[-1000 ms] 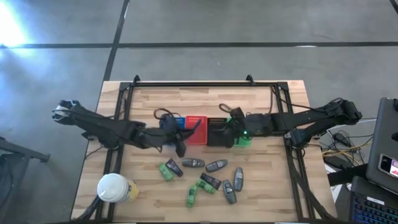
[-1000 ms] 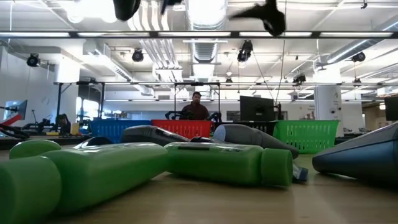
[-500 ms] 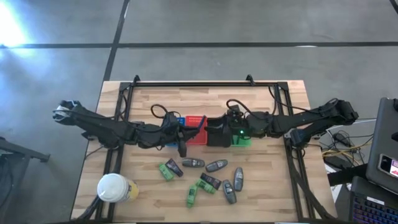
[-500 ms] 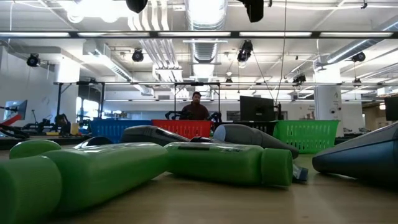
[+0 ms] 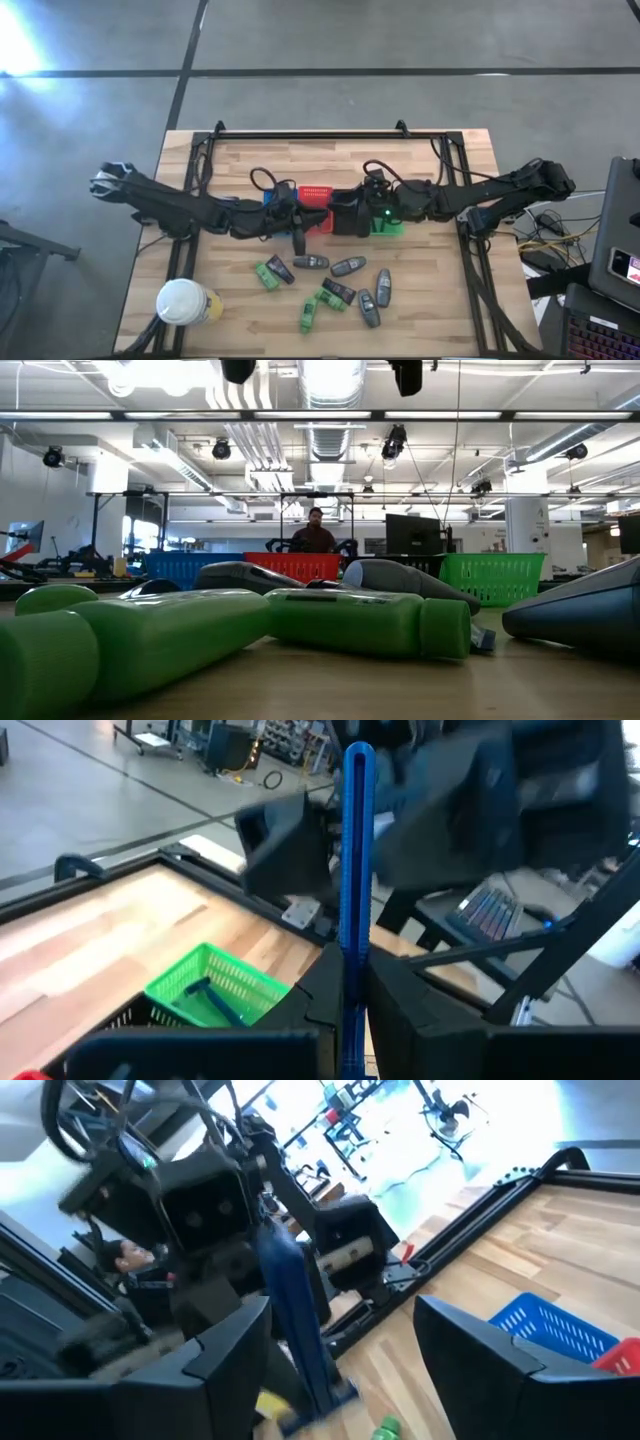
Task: Pick & Place Travel size toiletries
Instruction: Put the razor into the green basket
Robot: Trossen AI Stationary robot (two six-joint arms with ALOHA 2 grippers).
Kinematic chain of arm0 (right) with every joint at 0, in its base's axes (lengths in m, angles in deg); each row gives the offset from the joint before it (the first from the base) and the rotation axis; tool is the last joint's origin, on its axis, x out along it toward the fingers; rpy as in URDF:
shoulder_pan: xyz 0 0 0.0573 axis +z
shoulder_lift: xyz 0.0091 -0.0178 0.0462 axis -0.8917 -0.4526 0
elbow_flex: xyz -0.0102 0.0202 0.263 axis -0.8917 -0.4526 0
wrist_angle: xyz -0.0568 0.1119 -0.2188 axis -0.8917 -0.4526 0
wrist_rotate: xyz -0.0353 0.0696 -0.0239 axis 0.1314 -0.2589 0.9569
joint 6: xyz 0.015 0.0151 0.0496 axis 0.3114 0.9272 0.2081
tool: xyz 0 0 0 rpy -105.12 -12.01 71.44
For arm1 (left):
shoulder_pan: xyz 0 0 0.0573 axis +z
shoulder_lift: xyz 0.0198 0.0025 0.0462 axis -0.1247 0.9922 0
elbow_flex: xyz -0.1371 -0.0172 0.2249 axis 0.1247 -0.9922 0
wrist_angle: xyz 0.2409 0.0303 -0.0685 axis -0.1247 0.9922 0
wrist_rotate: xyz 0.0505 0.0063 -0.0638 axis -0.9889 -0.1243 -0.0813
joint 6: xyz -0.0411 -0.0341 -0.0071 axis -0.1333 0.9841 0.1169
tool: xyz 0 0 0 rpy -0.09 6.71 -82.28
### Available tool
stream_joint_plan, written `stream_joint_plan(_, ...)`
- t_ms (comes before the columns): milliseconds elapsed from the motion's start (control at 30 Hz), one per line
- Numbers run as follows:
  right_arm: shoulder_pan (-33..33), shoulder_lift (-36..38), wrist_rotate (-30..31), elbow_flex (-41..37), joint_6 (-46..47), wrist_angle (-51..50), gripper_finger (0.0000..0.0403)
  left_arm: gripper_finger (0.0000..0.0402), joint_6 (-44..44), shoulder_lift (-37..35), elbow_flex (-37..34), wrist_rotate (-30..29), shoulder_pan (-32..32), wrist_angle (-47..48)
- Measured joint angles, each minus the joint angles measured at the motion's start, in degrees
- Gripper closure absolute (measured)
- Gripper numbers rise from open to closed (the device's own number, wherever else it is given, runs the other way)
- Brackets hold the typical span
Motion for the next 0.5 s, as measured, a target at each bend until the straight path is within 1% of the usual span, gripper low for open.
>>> stream_joint_plan(200,0.00,0.00,-0.02,0.00,0.26,-0.55,0.0157,0.0374,0.41,1.37,-0.01,-0.46,0.15,-2.44)
stream_joint_plan(333,0.09,0.00,-0.02,0.00,0.67,-0.63,0.0173,0.0374,0.41,1.23,-0.02,-2.42,0.16,-2.23)
stream_joint_plan(500,0.09,0.00,-0.02,0.00,0.75,-0.63,0.0194,0.0374,0.47,1.18,-0.02,-2.49,0.22,-2.35)
